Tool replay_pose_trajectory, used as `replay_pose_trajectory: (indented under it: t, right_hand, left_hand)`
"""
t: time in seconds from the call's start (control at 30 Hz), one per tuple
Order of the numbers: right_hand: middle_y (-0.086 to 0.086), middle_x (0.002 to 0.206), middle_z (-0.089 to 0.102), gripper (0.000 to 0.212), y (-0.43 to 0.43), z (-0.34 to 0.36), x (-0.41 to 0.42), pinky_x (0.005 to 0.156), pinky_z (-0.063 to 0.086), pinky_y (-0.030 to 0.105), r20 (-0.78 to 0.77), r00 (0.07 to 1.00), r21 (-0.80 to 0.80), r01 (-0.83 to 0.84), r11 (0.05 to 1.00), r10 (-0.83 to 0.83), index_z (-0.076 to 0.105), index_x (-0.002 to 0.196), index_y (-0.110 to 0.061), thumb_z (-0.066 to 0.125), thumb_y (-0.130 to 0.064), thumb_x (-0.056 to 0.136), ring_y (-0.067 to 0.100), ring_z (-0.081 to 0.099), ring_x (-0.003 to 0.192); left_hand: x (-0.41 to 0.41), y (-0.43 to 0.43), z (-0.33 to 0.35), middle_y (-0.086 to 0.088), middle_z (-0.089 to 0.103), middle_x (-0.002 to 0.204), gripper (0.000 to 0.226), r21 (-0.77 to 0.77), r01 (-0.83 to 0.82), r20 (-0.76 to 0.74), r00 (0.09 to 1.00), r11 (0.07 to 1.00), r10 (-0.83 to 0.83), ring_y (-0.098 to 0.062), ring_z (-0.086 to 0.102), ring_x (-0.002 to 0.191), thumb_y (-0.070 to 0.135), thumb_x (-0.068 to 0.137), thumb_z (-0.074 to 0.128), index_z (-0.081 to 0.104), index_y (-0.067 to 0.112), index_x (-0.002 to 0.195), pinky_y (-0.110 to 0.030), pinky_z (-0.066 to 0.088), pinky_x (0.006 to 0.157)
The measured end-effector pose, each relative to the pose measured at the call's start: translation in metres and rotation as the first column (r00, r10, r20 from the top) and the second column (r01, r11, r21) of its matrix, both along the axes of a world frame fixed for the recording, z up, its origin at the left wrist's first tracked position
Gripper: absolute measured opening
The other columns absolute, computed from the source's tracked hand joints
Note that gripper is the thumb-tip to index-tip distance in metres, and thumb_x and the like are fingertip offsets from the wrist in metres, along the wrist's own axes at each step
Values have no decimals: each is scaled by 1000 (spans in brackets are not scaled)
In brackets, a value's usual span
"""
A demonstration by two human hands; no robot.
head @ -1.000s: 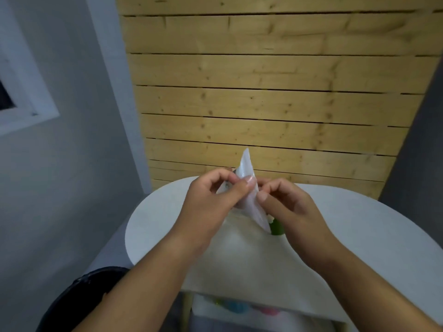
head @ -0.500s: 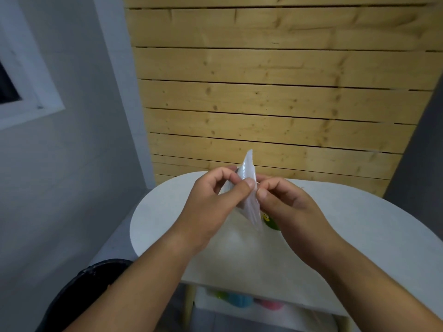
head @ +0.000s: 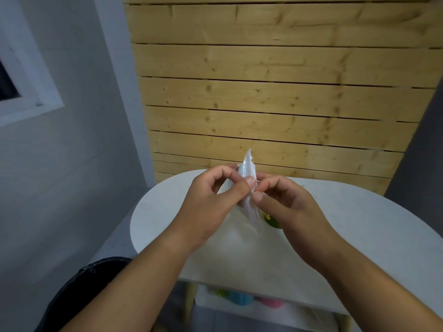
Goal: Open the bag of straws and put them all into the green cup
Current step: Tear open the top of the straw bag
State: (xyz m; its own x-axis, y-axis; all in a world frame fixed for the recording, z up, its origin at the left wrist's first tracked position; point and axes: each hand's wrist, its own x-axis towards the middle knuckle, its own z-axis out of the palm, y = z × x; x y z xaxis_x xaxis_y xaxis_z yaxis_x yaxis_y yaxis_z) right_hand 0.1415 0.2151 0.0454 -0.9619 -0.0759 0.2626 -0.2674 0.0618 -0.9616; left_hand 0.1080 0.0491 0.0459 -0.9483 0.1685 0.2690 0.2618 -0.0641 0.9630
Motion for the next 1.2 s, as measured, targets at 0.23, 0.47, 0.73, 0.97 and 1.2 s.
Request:
replay_pose_trajectory:
  t: [0.23,0.47,0.73,0.97,1.2]
  right_hand:
    - [-14,123,68,7,1,1,0,92,51,32,5,1000,44,4,999,-4,70,89,-16,65,-21,92,10,63,114]
    - [-13,123,67,14,-4,3,4,93,54,31,17,997,96,68,993,-70,74,84,-18,64,-23,92,11,61,116]
    - [-16,119,63,20,-14,0,6,66,52,10,-64,984,134,175,975,-168,72,82,-15,59,-24,94,-6,61,101]
    - [-7,124,64,17,-18,-4,3,71,48,5,-136,963,115,248,962,-232,69,80,-10,61,-23,87,6,59,115]
    - [-9,117,68,17,-12,-8,-6,79,57,23,-82,948,69,315,947,-309,69,87,-12,56,-22,93,9,65,106]
  left_hand:
    - [0,-3,-1,8,71,121,30,-18,6,-23,1000,1000,-7,-19,62,124,45,75,76,69,16,82,-52,50,103]
    - [2,-3,-1,6,72,122,24,-41,-2,-30,1000,999,1,-18,61,125,42,74,74,73,20,82,-51,51,103]
    - [5,1,-1,12,71,124,15,-236,-23,-95,995,971,1,6,44,136,22,92,69,77,23,79,-39,40,112]
    - [8,2,7,11,58,136,13,-314,-96,-167,985,945,44,3,49,129,18,93,67,75,18,83,3,39,81]
    - [5,-4,6,14,59,134,16,-260,-65,-139,990,964,30,-4,54,125,17,94,65,74,15,82,-15,53,90]
